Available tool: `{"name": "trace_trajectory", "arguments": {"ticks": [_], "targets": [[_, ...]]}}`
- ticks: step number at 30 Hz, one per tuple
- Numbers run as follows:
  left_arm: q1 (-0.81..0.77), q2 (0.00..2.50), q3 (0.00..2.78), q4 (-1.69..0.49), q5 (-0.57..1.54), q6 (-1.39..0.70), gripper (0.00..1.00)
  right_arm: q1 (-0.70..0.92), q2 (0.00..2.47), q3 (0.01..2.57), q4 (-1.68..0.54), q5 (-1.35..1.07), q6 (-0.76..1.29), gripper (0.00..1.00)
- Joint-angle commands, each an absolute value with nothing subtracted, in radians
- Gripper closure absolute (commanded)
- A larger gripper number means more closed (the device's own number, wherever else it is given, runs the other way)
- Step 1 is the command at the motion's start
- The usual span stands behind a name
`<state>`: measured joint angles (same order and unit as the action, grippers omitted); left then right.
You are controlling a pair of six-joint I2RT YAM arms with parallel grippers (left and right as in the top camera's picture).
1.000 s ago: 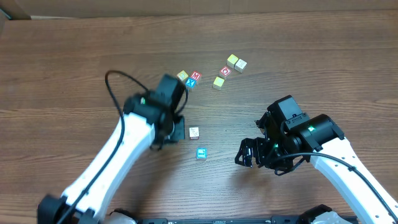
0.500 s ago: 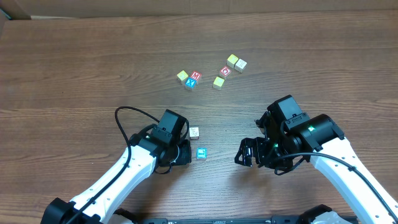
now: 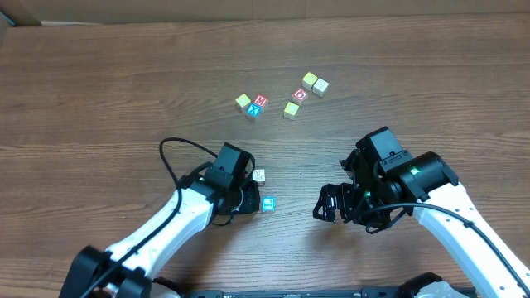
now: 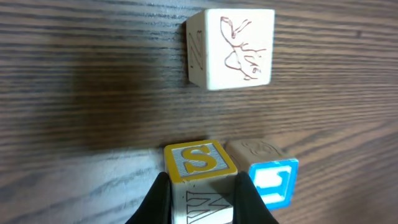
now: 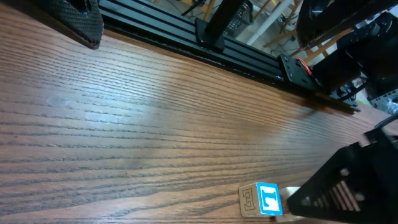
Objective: Flip 5 blocks
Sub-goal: 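Carry the yellow S block forward and set it beside the blue block, then return the left gripper to the cluster and grasp the green V block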
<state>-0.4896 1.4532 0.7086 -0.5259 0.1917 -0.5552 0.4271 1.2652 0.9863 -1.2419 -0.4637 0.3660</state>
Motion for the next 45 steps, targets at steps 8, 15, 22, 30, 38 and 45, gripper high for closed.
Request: {"name": "trace_trajectory", "arguments": {"ticks": [8, 15, 22, 30, 38, 45], "targets": [[-0.493, 1.511, 0.700, -0.467, 0.241, -0.527, 0.91, 0.432, 1.256, 1.015, -1.240, -0.461, 0.363, 0.00], [-0.493, 1.511, 0.700, -0.476, 0.245, -0.527, 0.74, 0.432, 1.256, 1.015, -1.240, -0.461, 0.363, 0.00], [-0.493, 1.511, 0.700, -0.478, 0.245, -0.527, 0.50, 0.432, 1.256, 1.015, -1.244, -0.461, 0.363, 0.00], [-0.491, 1.510, 0.704, -0.470, 0.240, -0.522, 0.54, 0.432, 1.256, 1.015, -1.244, -0.461, 0.363, 0.00], [-0.491, 1.462, 0.756, -0.501, 0.199, -0.500, 0.56, 0.432, 1.256, 1.015, -1.244, -0.461, 0.363, 0.00], [-0.490, 1.386, 0.780, -0.567, 0.137, -0.440, 0.55, 0.432, 1.256, 1.015, -1.238, -0.460, 0.364, 0.00]]}}
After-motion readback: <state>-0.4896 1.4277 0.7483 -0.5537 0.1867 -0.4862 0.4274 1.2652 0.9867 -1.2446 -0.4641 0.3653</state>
